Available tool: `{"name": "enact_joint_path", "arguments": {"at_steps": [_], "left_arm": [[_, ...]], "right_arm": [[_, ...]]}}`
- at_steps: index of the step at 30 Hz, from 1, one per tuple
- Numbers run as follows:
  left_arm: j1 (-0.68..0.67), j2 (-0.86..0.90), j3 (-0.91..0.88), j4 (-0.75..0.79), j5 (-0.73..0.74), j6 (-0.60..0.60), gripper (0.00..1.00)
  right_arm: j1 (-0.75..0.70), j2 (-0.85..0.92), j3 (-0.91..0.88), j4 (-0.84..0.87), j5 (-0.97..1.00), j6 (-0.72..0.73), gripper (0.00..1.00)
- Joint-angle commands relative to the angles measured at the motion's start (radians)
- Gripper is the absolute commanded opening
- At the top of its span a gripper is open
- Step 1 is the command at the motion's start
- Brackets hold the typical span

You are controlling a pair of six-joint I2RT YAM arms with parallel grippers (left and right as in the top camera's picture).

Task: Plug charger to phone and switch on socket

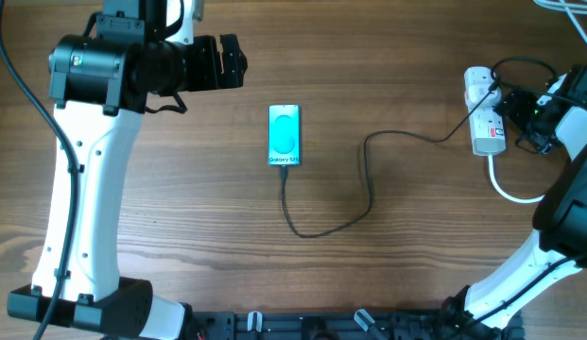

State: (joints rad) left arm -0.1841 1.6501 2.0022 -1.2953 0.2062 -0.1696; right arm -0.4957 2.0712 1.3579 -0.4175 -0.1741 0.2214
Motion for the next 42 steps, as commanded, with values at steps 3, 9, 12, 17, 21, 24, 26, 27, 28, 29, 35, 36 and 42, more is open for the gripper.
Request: {"name": "enact_joint_path", "arguments": {"at_steps": [3,9,12,17,21,24,26,27,28,29,35,36,42], "left_arm": [[-0.003,0.001,-0.003,0.000,-0.006,0.005,1.00],[-0.003,0.001,-0.003,0.000,-0.006,0.005,1.00],[-0.003,0.001,-0.003,0.000,-0.006,0.005,1.00],[-0.003,0.001,-0.003,0.000,-0.006,0.005,1.00],[-0.003,0.001,-0.003,0.000,-0.006,0.005,1.00],[-0.003,0.001,-0.003,0.000,-0.006,0.005,1.00],[-0.003,0.001,-0.003,0.000,-0.006,0.005,1.00],[-0.003,0.001,-0.003,0.000,-0.006,0.005,1.00],[-0.003,0.001,-0.003,0.000,-0.006,0.005,1.00],[-0.003,0.001,-0.003,0.000,-0.006,0.005,1.00],[-0.003,0.001,-0.003,0.000,-0.006,0.005,1.00],[-0.003,0.001,-0.003,0.000,-0.006,0.005,1.00],[-0.003,0.001,-0.003,0.000,-0.006,0.005,1.00]], "right_arm": [[0.062,0.065,-0.027,-0.041,-0.045,-0.050,1.00],[0.078,0.065,-0.027,-0.052,-0.008,-0.059,1.00],[0.078,0.062,-0.027,-0.060,-0.032,-0.058,1.00],[0.077,-0.011,-0.027,-0.096,-0.037,-0.034,1.00],[0.077,-0.124,-0.027,-0.139,0.006,0.006,1.00],[0.077,-0.216,-0.027,-0.185,0.045,0.045,1.00],[0.077,-0.275,-0.027,-0.220,0.047,0.044,1.00],[0.077,-0.306,-0.027,-0.240,0.047,0.044,1.00],[0.078,-0.337,-0.027,-0.264,0.048,0.043,1.00],[0.078,-0.359,-0.027,-0.284,0.052,0.044,1.00],[0.078,-0.588,-0.027,-0.479,0.039,0.077,1.00],[0.078,-0.623,-0.027,-0.497,0.035,0.076,1.00],[0.078,-0.867,-0.050,-0.583,0.002,0.058,1.00]]}}
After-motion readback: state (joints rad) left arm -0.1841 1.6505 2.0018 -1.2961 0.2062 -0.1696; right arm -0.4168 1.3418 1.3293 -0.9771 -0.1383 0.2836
